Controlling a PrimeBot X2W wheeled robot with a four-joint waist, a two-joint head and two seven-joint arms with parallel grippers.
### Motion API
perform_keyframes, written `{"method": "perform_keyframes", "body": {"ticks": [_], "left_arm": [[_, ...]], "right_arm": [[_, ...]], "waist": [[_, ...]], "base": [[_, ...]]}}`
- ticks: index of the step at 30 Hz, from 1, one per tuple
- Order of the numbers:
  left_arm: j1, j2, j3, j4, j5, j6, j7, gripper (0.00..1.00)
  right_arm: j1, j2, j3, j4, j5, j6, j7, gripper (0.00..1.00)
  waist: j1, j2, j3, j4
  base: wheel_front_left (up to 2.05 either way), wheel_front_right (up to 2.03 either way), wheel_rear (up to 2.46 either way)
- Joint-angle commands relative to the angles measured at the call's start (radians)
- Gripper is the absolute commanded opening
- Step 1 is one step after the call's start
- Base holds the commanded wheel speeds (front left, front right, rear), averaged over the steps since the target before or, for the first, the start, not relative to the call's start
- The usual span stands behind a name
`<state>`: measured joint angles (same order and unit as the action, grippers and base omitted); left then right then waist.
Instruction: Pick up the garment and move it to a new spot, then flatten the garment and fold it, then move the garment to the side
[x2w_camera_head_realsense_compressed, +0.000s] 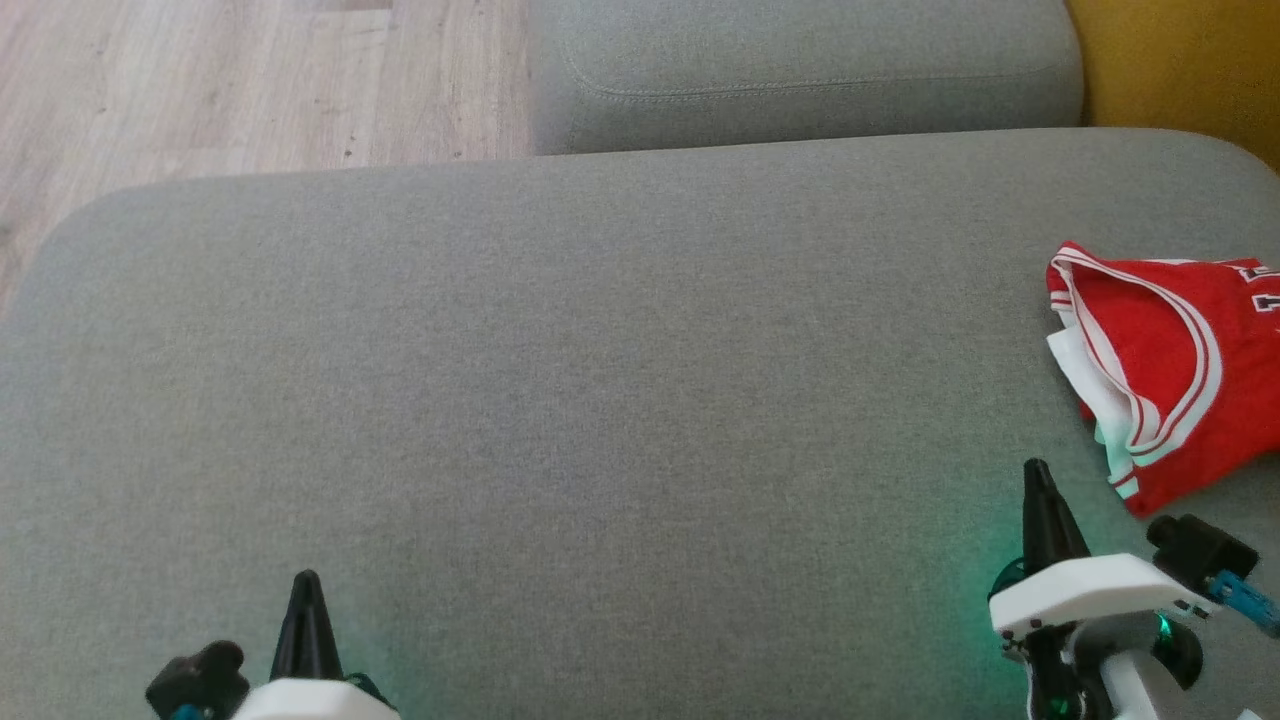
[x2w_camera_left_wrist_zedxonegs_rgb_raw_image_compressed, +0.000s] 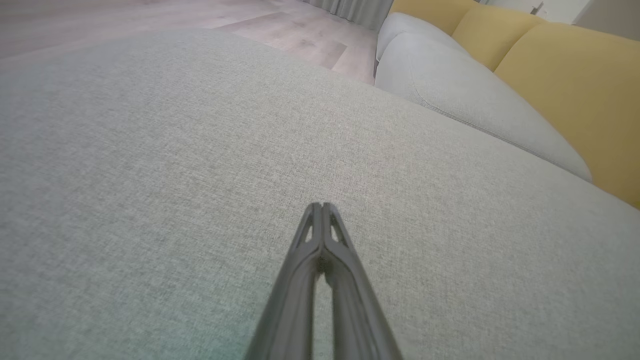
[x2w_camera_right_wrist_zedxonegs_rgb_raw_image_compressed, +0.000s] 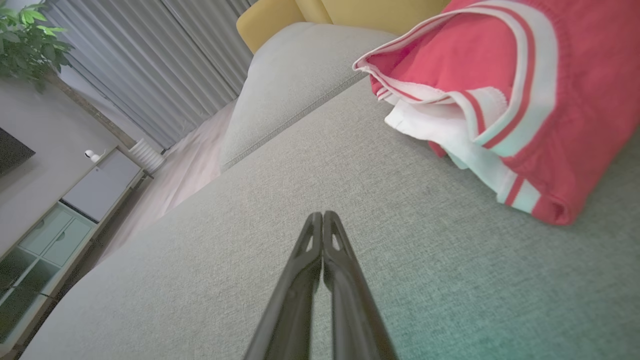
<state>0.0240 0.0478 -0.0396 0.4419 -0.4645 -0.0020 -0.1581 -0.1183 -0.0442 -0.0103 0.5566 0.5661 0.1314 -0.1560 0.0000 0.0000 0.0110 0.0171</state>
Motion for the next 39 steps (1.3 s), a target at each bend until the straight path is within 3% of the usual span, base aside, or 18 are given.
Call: {"method": "perform_keyframes", "body": {"ticks": [1, 39], "left_arm": [[-0.049, 0.002, 0.017, -0.039, -0.028, -0.009, 0.005, 0.00], [-0.084, 0.002, 0.074, -0.105, -0.495, -0.059, 0.116, 0.00]], "right_arm": [[-0.036, -0.003, -0.002, -0.040, 0.028, 0.000, 0.006, 0.00], [-0.017, -0.004, -0.044, -0.154, 0.453, 0.000, 0.116, 0.00]], "waist": [[0.0000, 0.0000, 0.000, 0.000], [0.0000, 0.0000, -0.003, -0.007]], "base": [[0.00, 0.00, 0.00], [0.00, 0.00, 0.00]]}}
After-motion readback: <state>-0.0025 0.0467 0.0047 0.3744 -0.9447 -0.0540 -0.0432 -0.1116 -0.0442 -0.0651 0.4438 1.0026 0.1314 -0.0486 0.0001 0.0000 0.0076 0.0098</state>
